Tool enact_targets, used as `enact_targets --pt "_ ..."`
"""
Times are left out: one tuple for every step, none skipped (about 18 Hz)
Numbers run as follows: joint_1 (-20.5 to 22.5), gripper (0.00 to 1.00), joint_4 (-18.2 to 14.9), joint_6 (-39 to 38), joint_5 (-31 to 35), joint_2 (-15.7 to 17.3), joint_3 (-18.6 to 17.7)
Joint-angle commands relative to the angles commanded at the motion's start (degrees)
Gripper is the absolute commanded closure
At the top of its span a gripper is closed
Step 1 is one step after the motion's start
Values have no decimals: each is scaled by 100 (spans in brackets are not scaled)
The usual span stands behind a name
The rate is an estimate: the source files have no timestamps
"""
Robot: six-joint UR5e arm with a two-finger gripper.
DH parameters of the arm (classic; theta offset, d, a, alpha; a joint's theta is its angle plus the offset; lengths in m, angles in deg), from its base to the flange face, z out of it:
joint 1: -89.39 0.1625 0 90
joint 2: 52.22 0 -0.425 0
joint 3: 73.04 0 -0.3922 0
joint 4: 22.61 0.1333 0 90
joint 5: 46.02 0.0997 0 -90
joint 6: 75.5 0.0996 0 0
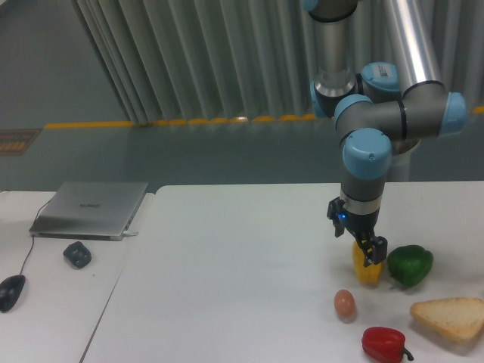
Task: Place the yellow pepper on the table
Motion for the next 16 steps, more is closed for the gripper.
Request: enact_targets --pt "0 0 0 26 17 0 70" --pt "17 0 9 27 87 0 184" --pt "0 0 9 35 218 -9 315" --pt "0 0 44 53 350 -17 412" --pt "0 0 157 149 465 -26 466" --pt "0 0 315 358 535 -35 492" --pt "0 0 456 648 597 -52 510" --pt "0 0 501 946 650 -53 527" --pt "0 0 492 1184 755 -53 545" --pt "0 0 501 1300 886 -53 554" --pt "0 0 501 1318 983 -53 563" --pt "26 0 501 1327 993 -61 563" --pt "44 0 501 1327 1002 -53 563" --pt "61 0 518 1336 1002 -44 554" --pt "79 0 536 1336 1002 -35 545" --pt "131 0 536 1336 1002 -44 536"
